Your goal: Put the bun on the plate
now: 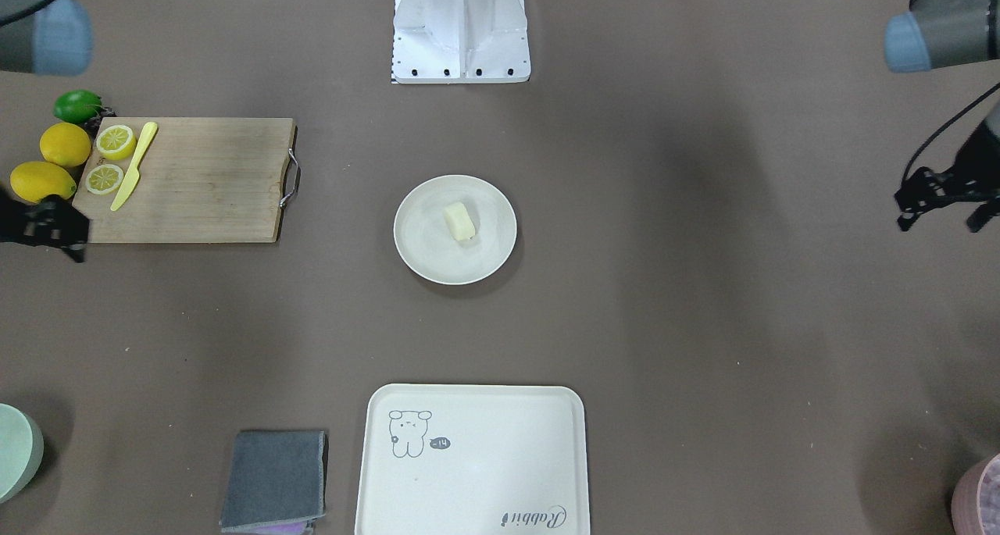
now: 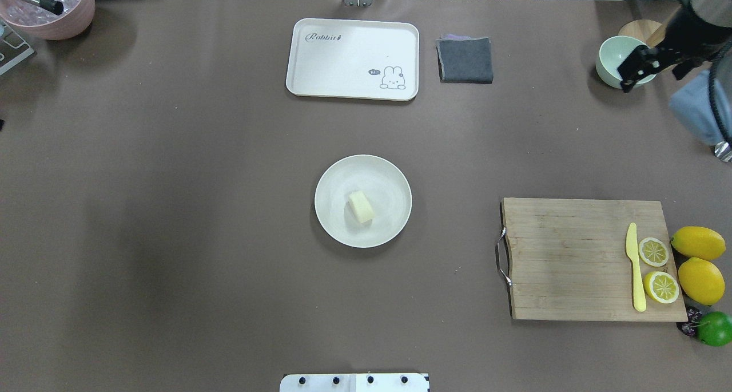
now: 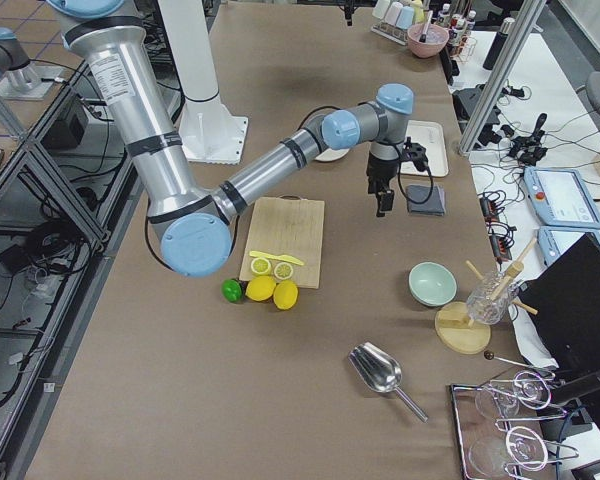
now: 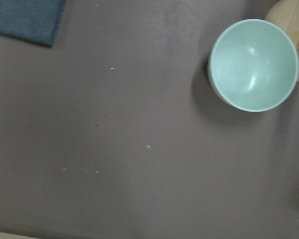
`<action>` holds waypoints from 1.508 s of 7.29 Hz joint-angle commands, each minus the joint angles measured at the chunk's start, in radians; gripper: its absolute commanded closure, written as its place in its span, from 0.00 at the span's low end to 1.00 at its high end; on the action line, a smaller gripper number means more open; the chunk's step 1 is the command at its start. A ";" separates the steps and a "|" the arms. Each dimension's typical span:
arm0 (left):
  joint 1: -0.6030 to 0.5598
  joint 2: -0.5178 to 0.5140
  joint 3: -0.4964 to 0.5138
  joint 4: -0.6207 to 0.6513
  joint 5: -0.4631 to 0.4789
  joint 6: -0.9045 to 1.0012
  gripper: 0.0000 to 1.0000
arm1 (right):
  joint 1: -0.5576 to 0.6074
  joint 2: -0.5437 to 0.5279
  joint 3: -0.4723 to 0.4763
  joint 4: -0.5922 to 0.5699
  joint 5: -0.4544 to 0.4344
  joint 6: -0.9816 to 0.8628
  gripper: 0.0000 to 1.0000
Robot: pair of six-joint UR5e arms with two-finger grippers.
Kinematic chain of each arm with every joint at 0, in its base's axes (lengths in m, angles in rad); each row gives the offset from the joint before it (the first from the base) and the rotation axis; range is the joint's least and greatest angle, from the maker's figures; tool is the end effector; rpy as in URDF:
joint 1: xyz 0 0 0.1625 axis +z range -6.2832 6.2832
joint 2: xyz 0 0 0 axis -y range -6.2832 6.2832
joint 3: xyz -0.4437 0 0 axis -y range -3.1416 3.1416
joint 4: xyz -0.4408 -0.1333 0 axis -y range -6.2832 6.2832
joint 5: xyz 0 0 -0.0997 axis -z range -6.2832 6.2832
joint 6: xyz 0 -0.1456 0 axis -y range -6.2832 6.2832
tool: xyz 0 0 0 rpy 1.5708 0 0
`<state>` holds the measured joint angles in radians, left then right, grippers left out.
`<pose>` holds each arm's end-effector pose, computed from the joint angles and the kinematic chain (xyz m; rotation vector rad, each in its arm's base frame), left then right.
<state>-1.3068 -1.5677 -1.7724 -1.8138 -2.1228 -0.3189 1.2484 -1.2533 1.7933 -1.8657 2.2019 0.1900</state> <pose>0.0948 -0.5689 0.5888 0.2559 0.6433 0.0691 -0.1584 -0.6238 0.4472 0.0702 -0.6685 -0.2047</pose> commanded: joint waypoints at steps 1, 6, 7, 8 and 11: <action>-0.231 -0.029 0.005 0.251 -0.017 0.348 0.02 | 0.216 -0.141 -0.099 0.005 0.168 -0.313 0.00; -0.315 0.074 0.033 0.245 -0.158 0.373 0.02 | 0.354 -0.322 -0.184 0.204 0.160 -0.371 0.00; -0.312 0.071 0.034 0.245 -0.158 0.370 0.02 | 0.371 -0.330 -0.181 0.204 0.160 -0.371 0.00; -0.310 0.068 0.034 0.243 -0.158 0.368 0.02 | 0.375 -0.339 -0.180 0.204 0.160 -0.363 0.00; -0.307 0.060 0.034 0.243 -0.158 0.366 0.02 | 0.385 -0.342 -0.180 0.204 0.162 -0.357 0.00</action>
<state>-1.6152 -1.5044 -1.7390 -1.5707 -2.2810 0.0479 1.6273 -1.5940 1.6114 -1.6615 2.3627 -0.1704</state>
